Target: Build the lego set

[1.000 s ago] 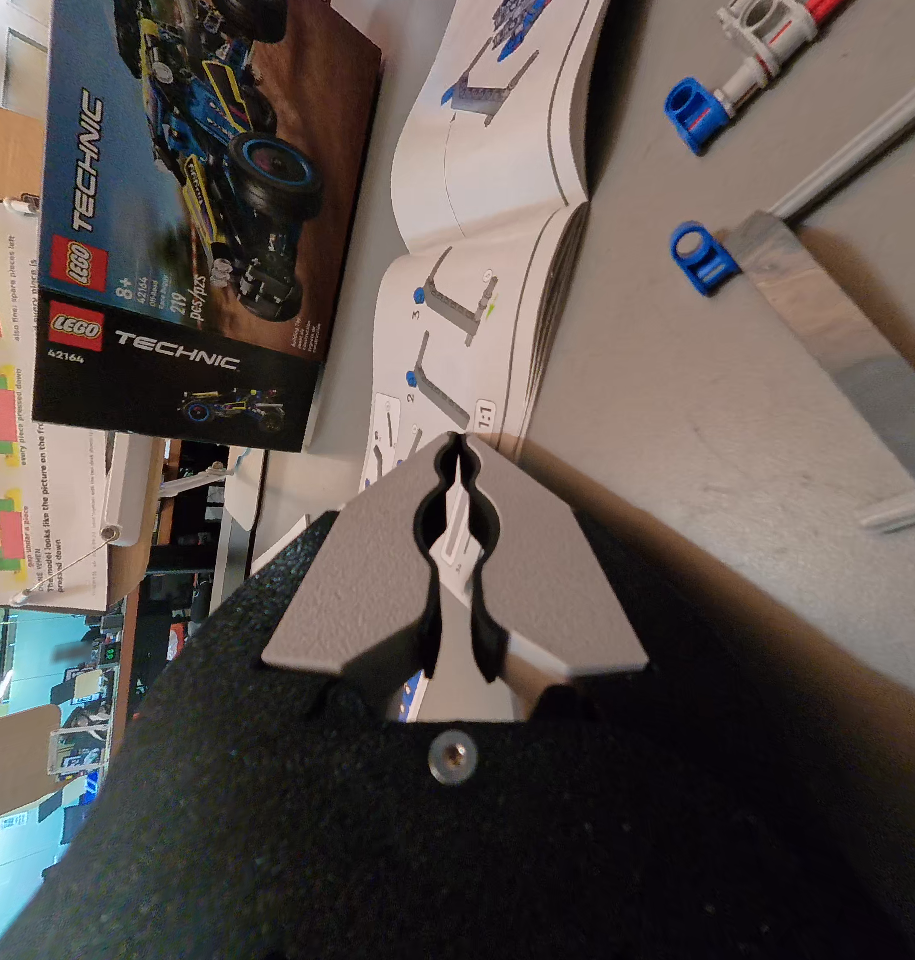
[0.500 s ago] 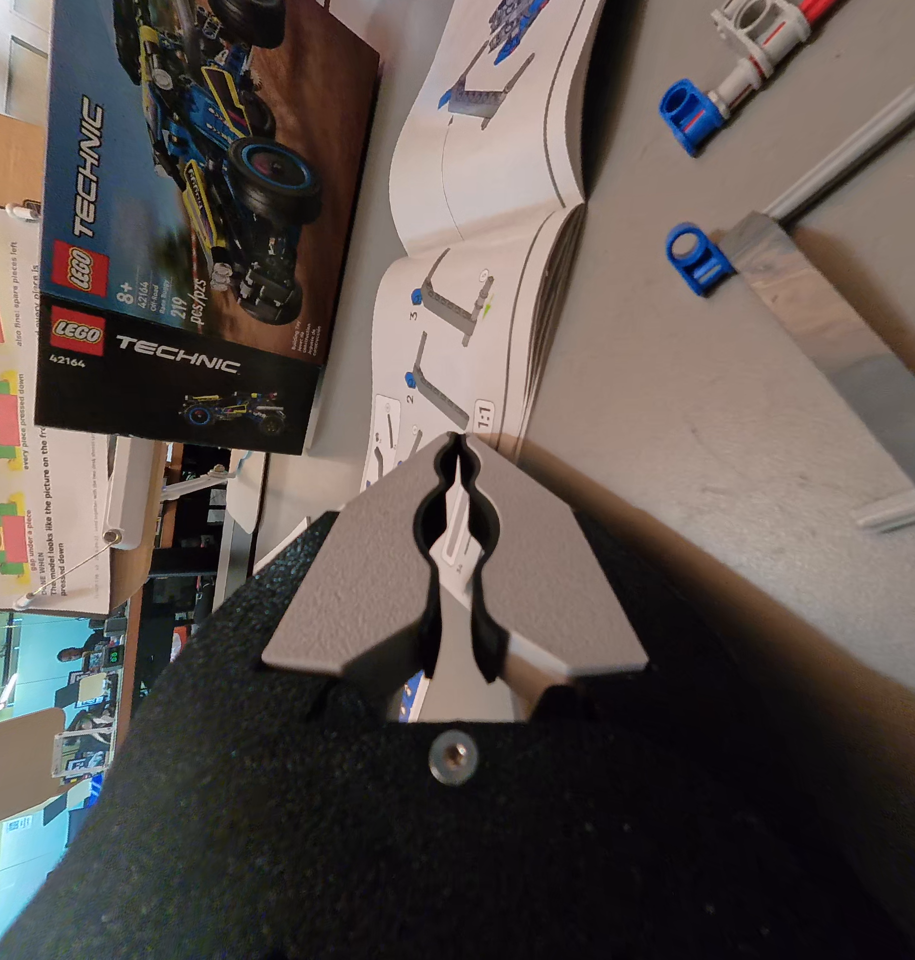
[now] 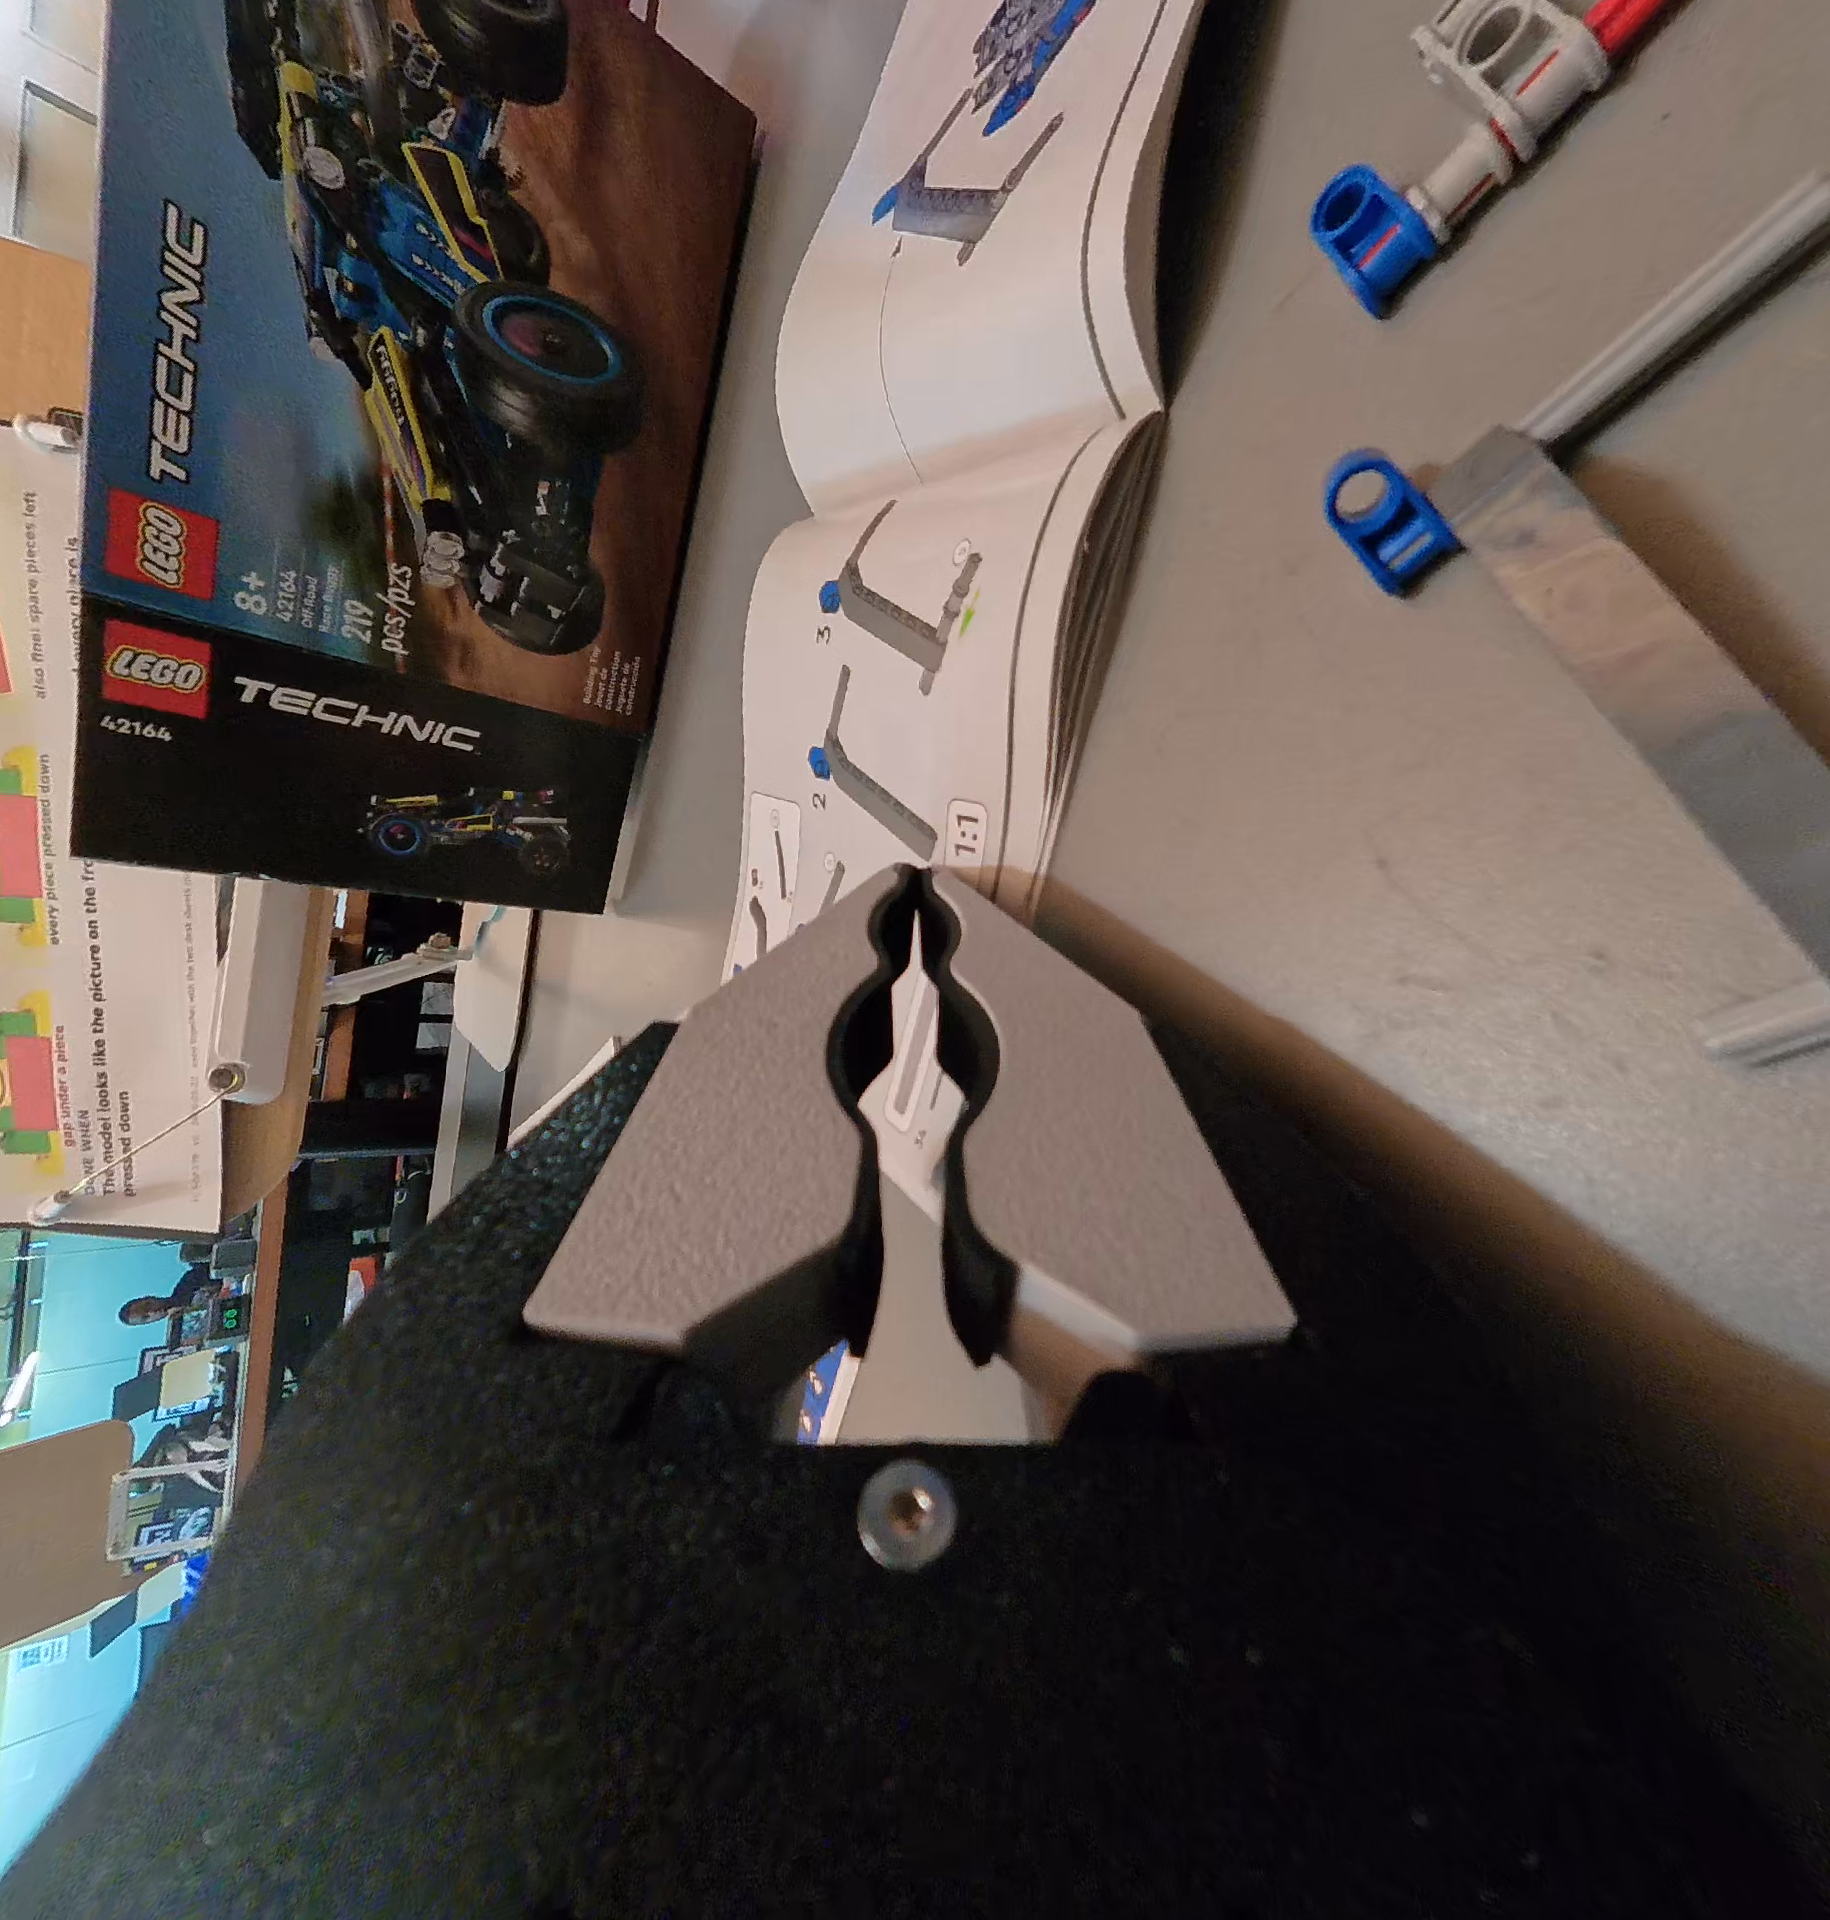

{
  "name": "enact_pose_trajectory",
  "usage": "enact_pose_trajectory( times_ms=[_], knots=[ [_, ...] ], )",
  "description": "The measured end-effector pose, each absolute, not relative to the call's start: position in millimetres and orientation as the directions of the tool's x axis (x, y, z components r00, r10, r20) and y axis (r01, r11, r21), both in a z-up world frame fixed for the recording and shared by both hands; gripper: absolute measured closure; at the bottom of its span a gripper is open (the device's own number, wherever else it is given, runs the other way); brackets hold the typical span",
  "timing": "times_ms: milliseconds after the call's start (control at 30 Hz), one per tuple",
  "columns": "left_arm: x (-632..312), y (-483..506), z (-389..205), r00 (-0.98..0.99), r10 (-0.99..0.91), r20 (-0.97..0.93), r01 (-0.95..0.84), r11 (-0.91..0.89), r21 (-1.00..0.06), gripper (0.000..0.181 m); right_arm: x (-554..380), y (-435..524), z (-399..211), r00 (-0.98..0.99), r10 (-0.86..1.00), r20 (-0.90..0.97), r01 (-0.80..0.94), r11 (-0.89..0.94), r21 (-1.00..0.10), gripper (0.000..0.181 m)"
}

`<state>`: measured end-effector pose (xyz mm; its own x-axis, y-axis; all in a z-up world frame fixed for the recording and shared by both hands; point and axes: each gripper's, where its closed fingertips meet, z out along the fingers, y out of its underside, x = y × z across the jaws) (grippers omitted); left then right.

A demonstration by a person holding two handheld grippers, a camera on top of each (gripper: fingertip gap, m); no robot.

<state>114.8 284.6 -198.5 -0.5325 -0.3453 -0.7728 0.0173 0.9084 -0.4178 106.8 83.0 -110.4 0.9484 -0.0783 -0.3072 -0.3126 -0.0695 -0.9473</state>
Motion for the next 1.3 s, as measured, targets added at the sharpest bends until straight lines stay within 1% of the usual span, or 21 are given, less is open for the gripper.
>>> enact_pose_trajectory(
  times_ms=[367, 1300],
  knots=[
    [114.8, 284.6, -198.6, -0.532, -0.344, -0.773, 0.018, 0.909, -0.417, 0.181, 99.8, 87.3, -114.4, 0.964, -0.061, -0.259, -0.264, -0.117, -0.957, 0.176],
    [114.7, 283.7, -198.4, -0.533, -0.344, -0.773, 0.022, 0.908, -0.419, 0.181, 95.8, 88.5, -115.1, 0.966, -0.036, -0.256, -0.259, -0.130, -0.957, 0.176]
  ],
)
